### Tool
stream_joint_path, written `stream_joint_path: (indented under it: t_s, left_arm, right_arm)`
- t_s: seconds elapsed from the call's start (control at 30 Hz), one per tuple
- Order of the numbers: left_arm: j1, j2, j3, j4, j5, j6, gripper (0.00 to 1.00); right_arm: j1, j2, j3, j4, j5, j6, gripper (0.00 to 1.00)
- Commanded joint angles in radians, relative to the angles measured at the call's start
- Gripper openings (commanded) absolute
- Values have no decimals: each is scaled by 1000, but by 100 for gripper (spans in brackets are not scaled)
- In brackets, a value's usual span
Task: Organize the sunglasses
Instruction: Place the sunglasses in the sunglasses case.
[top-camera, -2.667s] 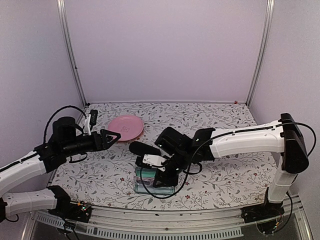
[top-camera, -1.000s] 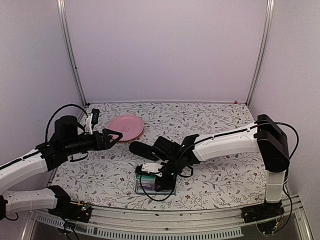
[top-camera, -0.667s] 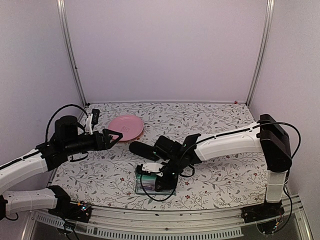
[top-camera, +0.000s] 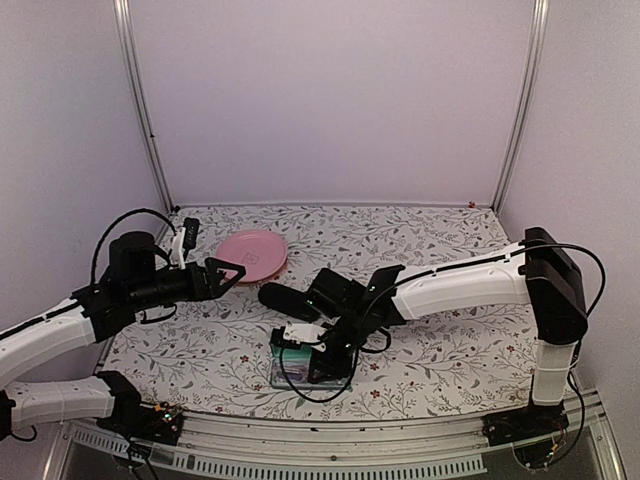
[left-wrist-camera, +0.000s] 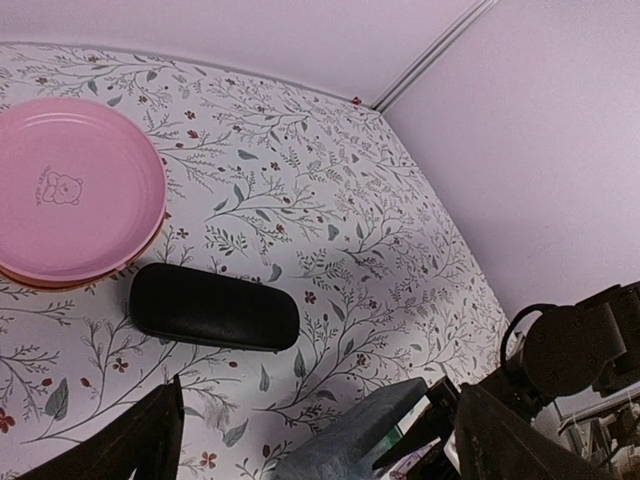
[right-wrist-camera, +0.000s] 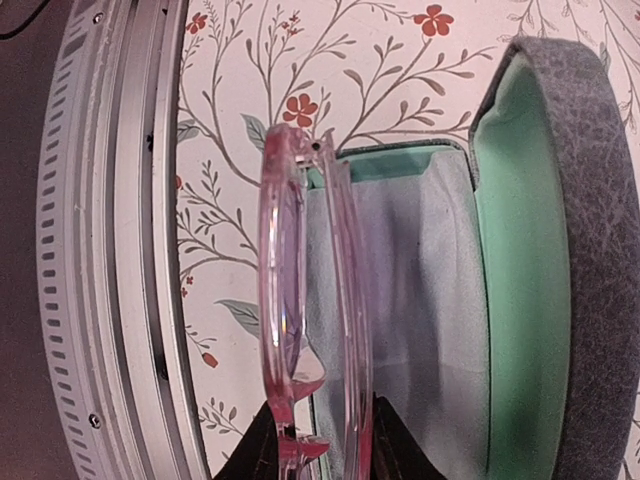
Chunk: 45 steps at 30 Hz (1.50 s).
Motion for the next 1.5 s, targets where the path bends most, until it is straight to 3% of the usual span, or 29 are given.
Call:
stream_joint_path:
  t_s: [0.0,0.77,1.47]
  left_arm:
    - [11,3,-18,37,19,-8,95]
    - [11,-5,-41,47,27,-15,95]
    - [11,14,-35,59,39,-18,95]
  right_arm:
    - [-5,1,-4,1,-18,-9,28]
    - [-5,53,44,-41,10,-46,29]
    - [-4,24,61,-42,41,-27,44]
